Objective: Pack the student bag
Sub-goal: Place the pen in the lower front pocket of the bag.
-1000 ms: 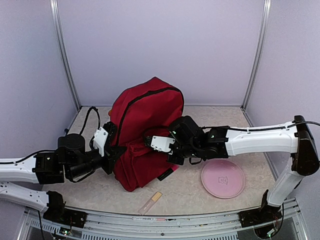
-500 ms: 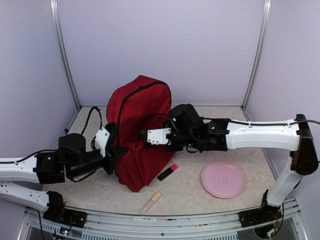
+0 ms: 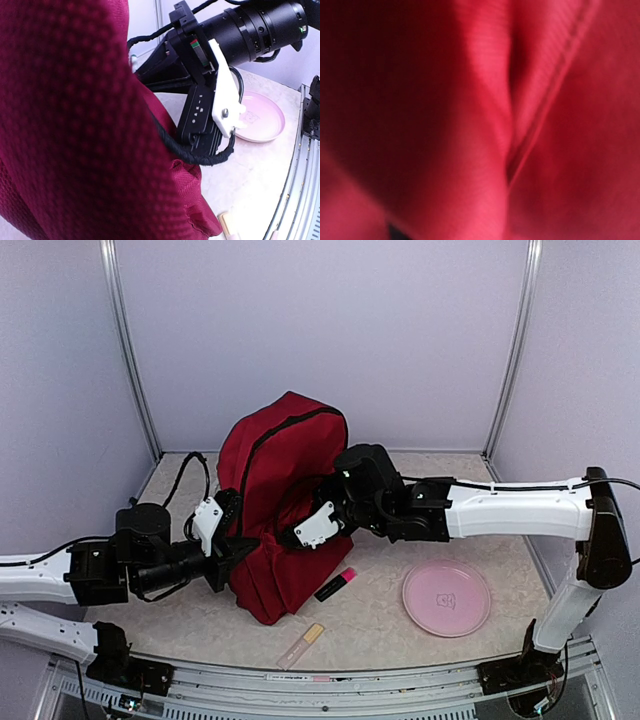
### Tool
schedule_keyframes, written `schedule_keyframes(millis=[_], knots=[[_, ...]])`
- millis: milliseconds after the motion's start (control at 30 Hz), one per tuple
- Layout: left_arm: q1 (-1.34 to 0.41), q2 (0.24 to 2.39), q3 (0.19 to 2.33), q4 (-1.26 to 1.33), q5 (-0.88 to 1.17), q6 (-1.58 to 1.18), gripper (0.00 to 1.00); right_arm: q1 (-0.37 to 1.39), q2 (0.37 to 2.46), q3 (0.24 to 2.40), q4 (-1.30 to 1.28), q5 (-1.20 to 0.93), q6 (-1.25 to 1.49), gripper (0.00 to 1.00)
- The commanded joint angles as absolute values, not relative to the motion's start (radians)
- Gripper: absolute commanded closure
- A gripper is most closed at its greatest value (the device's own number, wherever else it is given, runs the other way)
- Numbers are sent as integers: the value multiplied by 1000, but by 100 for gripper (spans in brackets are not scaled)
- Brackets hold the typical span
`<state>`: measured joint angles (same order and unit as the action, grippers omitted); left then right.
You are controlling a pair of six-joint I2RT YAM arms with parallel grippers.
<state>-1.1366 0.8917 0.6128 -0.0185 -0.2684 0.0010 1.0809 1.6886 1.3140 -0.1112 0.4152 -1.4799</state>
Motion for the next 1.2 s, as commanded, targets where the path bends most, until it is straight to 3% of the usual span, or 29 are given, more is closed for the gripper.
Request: schedule_keyframes(millis=[0,400,800,967,1167], knots=[[-1127,870,677,53,-197,36,100,1075,1703,1342,-143,386,-1733,100],[-1082,828,669,73,-122,24,100,1137,1741,1305,-185,313,-1668,100],[-1055,787,658,41,-139,23,100,1278,1565,1118,-134,247,-1547,100],[-1055,802,660,31,-138,26,100,1265,1540,1150,-118,185,-1509,100],[-1056,836,673,38,-111,26,100,1209,1651,1262,-86,142,-1616,100]])
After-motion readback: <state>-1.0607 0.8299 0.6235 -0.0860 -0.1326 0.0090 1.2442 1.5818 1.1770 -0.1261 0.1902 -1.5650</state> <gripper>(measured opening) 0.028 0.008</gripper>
